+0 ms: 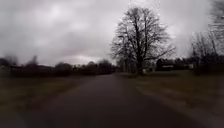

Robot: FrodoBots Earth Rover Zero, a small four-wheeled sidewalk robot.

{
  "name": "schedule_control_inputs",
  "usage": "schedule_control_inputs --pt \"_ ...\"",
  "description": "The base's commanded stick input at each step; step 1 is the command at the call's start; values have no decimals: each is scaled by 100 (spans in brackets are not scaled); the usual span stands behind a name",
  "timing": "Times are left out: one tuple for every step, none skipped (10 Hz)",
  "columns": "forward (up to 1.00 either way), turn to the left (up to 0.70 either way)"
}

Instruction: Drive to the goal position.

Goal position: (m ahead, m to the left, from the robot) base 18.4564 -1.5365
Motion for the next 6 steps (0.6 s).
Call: schedule_control_inputs --pt "100 0" --pt "100 0" --pt "100 0" --pt "100 0" --pt "100 0" --pt "100 0"
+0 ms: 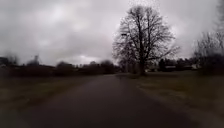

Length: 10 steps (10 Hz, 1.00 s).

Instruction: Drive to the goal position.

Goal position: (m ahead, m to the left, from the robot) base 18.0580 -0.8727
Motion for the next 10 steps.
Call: schedule_control_inputs --pt "100 0" --pt "100 1" --pt "100 1" --pt "100 2" --pt "100 0" --pt "100 23" --pt "100 40" --pt "100 40" --pt "100 40" --pt "100 40"
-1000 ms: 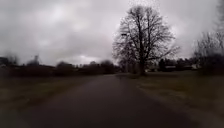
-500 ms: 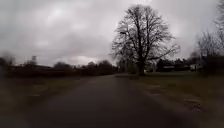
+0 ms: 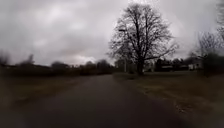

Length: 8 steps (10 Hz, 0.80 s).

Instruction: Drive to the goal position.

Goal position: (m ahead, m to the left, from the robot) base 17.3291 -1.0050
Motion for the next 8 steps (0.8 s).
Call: schedule_control_inputs --pt "100 40" --pt "100 28" --pt "100 15" --pt "100 6" --pt "100 0" --pt "100 0" --pt "100 0" --pt "100 0"
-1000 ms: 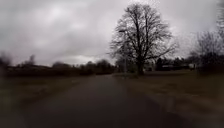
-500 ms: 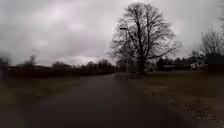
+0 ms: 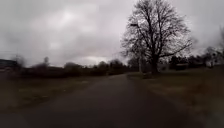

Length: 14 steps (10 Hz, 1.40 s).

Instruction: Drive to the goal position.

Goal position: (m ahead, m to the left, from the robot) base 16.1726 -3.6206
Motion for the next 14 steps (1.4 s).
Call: schedule_control_inputs --pt "100 0" --pt "100 0" --pt "100 0" --pt "100 0" --pt "100 0" --pt "100 0" --pt "100 0" --pt "100 0" --pt "100 0" --pt "100 0" --pt "100 0" --pt "100 0" --pt "100 0" --pt "100 0"
